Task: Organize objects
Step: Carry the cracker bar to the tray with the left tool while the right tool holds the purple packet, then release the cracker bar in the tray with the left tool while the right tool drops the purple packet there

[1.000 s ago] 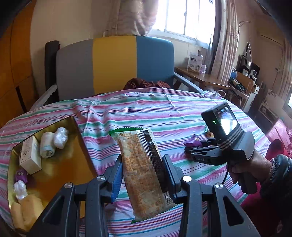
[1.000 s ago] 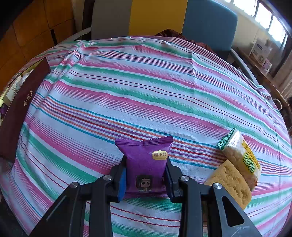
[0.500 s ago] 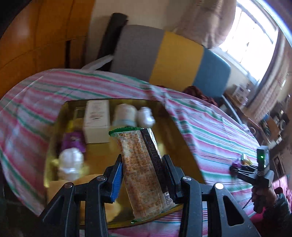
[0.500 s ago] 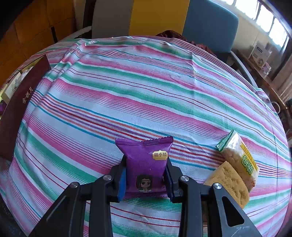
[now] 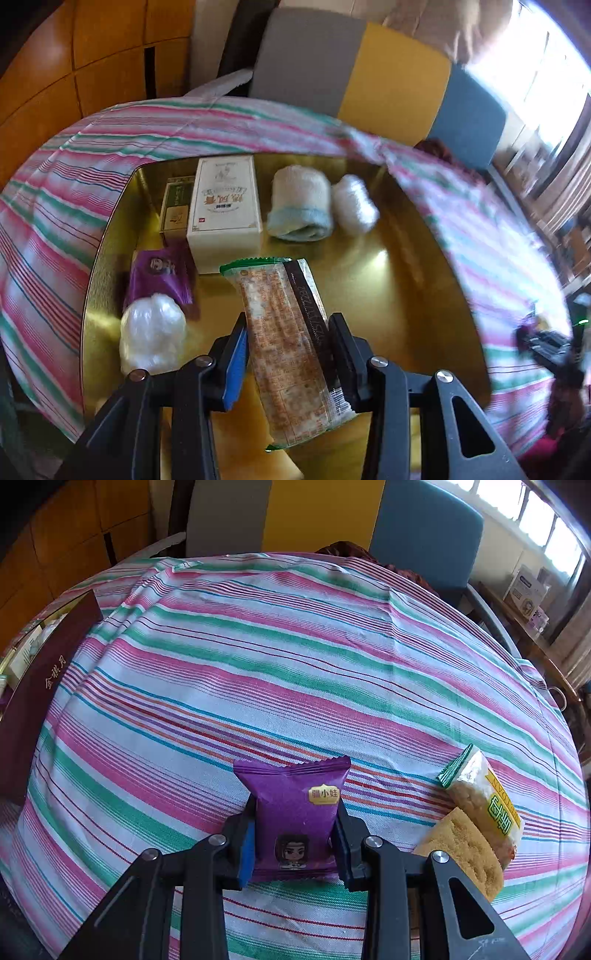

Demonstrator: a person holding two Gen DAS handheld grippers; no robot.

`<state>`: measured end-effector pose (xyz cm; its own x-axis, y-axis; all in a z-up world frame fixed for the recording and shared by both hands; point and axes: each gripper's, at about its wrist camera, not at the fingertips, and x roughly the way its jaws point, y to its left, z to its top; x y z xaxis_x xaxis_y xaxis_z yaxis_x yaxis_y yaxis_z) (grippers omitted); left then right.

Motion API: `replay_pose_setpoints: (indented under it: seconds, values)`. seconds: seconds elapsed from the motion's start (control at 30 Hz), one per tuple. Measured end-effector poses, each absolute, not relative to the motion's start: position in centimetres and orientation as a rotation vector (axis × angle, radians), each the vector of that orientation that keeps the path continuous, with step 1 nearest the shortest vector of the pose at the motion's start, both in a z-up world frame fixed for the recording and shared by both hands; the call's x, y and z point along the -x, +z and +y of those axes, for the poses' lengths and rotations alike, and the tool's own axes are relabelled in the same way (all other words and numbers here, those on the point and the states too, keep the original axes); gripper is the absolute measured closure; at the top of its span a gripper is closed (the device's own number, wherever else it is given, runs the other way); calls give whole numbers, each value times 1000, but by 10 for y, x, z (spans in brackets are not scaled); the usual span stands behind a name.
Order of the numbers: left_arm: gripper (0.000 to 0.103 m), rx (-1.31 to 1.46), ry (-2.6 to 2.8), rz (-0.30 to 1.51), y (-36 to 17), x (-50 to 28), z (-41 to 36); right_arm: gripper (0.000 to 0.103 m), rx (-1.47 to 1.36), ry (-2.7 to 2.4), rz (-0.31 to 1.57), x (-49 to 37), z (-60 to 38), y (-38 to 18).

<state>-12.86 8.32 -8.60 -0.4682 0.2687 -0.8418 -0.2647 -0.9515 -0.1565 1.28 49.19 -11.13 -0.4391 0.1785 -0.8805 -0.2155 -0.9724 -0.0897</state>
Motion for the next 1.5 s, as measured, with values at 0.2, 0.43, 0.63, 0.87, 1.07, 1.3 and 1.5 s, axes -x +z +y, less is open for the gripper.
replay_pose_setpoints:
  seconds: [0.2,0.43,0.63,0.87,1.07,1.3,1.5]
  values:
    - [57,1478,2470,15,-97,136,71,68,1514,2485,51,-13,492,-111]
    - [56,1380,2542,-30,-78,116,58,68,1511,2479,38,-12,491,-111]
    - [56,1301,2624,-69,-54,108,39,69,1520,2456,19,-10,486,-108]
    - [56,1247,2688,-85,-41,95,17,69,1486,2492,99,-6,467,-79]
    - [56,1234,2677,-127,-41,86,10,69,1395,2762,106,8,385,-24]
    - [56,1222,2669,-157,-44,80,3,69,1486,3033,2,39,249,-17]
    - [56,1245,2649,-178,-52,76,-3,67,1762,3001,31,70,184,-74]
